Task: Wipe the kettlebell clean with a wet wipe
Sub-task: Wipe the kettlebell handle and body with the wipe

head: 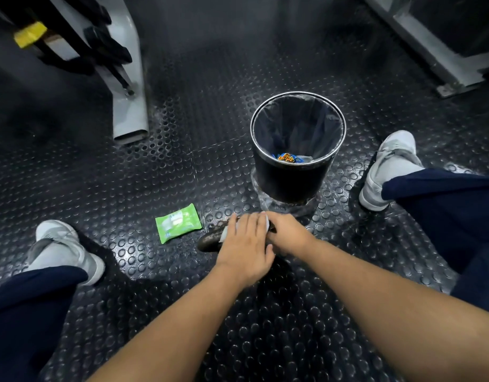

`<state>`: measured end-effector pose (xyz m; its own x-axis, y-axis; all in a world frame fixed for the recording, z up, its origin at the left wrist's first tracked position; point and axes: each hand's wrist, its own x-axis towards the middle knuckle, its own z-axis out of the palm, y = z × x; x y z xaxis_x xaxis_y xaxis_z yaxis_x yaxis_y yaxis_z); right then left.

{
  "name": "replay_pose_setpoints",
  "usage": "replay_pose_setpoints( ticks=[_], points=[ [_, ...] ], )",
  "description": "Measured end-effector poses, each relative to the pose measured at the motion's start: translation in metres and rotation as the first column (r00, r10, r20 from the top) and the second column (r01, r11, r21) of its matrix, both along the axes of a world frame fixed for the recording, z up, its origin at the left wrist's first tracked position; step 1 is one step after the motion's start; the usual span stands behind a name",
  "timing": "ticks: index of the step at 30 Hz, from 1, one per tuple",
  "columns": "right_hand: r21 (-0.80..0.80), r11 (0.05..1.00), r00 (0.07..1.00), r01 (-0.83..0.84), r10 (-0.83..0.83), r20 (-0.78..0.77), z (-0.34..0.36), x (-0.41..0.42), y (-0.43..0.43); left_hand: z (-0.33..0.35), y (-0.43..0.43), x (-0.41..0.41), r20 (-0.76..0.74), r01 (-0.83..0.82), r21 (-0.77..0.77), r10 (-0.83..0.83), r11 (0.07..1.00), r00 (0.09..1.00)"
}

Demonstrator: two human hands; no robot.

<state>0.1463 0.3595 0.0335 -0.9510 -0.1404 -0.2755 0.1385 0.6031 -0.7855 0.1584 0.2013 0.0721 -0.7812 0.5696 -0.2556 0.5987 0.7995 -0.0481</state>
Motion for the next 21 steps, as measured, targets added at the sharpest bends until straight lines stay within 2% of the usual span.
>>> replay_pose_setpoints(
  ticks=[3, 6, 10, 14, 17, 19, 21],
  points=[
    [-0.022, 1.0, 1.0, 0.005, -0.005, -0.013, 0.003, 0.002, 0.002, -0.001, 0.001, -0.001, 0.015, 0.068, 0.006, -0.068, 0.998, 0.998],
    [-0.024, 1.0, 1.0, 0.01, -0.01, -0.012, 0.002, 0.001, 0.001, -0.002, -0.01, 0.004, 0.014, 0.037, 0.071, -0.038, 0.997, 0.999],
    [0.012, 1.0, 1.0, 0.009, -0.009, 0.029, -0.003, -0.001, 0.0, 0.001, -0.037, 0.007, 0.066, -0.135, 0.111, 0.129, 0.985, 0.989],
    [-0.005, 1.0, 0.999, 0.027, -0.027, 0.042, -0.006, 0.001, -0.001, 0.003, -0.061, 0.003, 0.176, -0.337, 0.131, 0.313, 0.932, 0.933],
    [0.004, 0.999, 0.999, 0.032, -0.032, 0.044, -0.005, 0.002, -0.001, 0.006, -0.057, 0.004, 0.209, -0.419, 0.093, 0.394, 0.903, 0.895],
    [0.009, 0.999, 0.998, 0.033, -0.034, 0.048, -0.005, 0.002, -0.002, 0.008, -0.043, 0.005, 0.184, -0.41, 0.025, 0.399, 0.912, 0.898],
    [0.01, 0.999, 0.998, 0.038, -0.039, 0.055, -0.003, 0.002, -0.003, 0.01, -0.024, 0.006, 0.141, -0.316, -0.023, 0.316, 0.948, 0.938]
  ],
)
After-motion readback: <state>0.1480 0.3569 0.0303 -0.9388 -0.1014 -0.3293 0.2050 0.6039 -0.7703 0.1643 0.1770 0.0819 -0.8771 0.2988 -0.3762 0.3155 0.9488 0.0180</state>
